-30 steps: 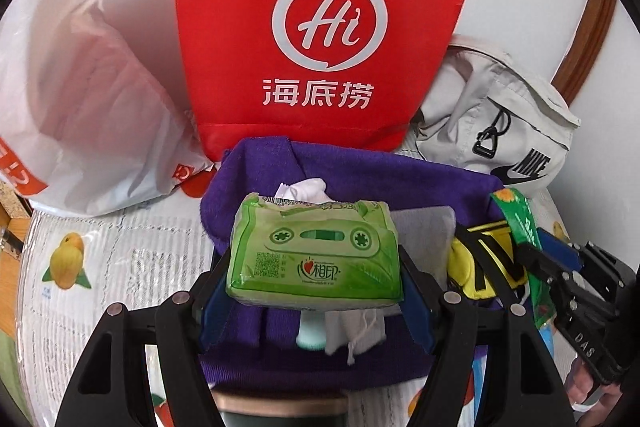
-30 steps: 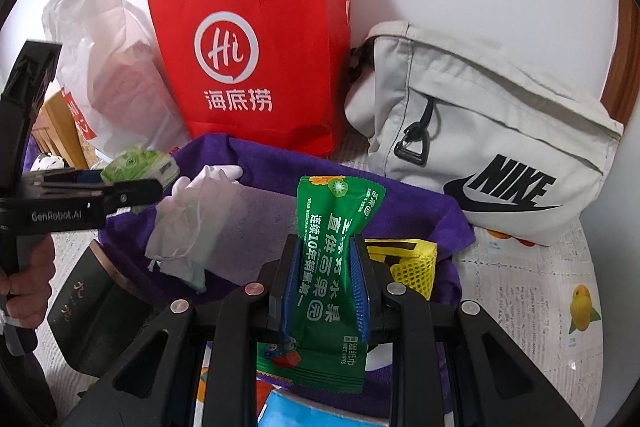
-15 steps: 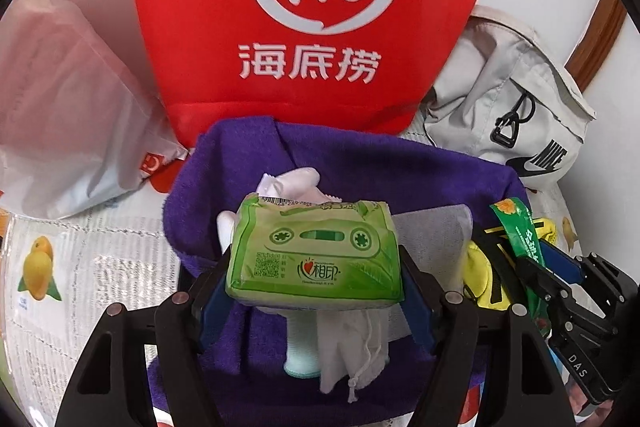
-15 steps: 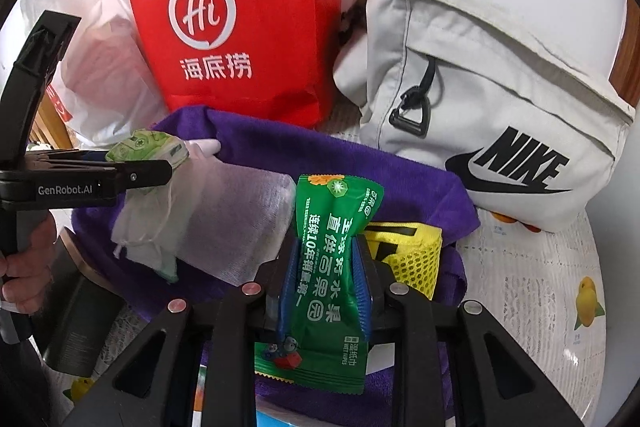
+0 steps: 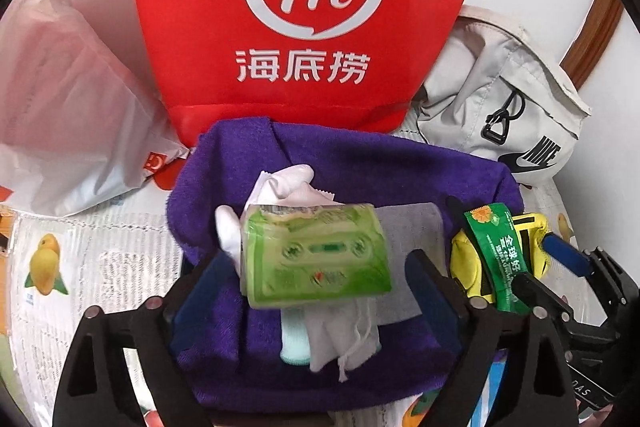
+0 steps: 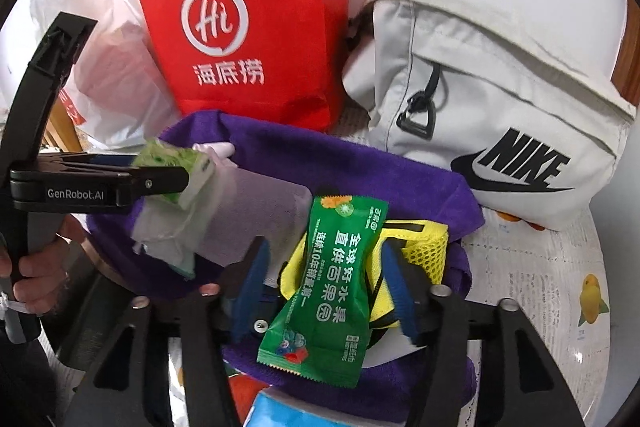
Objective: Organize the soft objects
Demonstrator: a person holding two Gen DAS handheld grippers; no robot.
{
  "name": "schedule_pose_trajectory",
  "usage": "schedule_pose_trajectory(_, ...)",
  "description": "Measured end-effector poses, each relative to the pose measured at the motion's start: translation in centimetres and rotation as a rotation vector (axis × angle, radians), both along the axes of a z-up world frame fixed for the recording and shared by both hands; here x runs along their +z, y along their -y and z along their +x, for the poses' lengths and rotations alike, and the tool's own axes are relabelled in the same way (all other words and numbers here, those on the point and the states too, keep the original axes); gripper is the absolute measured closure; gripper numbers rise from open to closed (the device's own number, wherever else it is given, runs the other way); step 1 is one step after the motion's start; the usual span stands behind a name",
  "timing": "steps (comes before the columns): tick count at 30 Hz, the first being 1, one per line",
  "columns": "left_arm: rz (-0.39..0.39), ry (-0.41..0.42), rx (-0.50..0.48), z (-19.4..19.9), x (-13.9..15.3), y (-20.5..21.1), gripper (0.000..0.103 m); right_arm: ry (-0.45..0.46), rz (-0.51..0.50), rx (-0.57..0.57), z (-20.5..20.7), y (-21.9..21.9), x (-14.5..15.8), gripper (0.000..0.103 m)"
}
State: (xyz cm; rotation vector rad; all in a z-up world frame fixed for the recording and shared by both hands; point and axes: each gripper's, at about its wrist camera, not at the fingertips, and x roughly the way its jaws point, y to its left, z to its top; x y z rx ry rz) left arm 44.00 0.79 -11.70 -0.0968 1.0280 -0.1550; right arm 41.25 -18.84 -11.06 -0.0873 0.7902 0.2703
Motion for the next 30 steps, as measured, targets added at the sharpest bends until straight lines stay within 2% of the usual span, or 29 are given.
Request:
schedule_pose_trajectory(10, 0.032, 0.033, 0.033, -4.2, 3.1, -1.6, 0.011, 0.041, 0.013, -0.012, -3.8, 0.3, 2.9, 0.037)
schedule_pose_trajectory(20, 0.059, 0.088, 0.065, -12.4, 5.6, -2.9, 0.001, 0.075, 0.033, -0.048, -11.0, 0.3, 5.2, 0.026)
schedule_pose_trajectory(30, 0.059, 0.15, 0.057, -20.9, 8.0, -1.5, 0.0, 0.075, 0.028, -0.078, -18.3, 0.7, 5.8, 0.018)
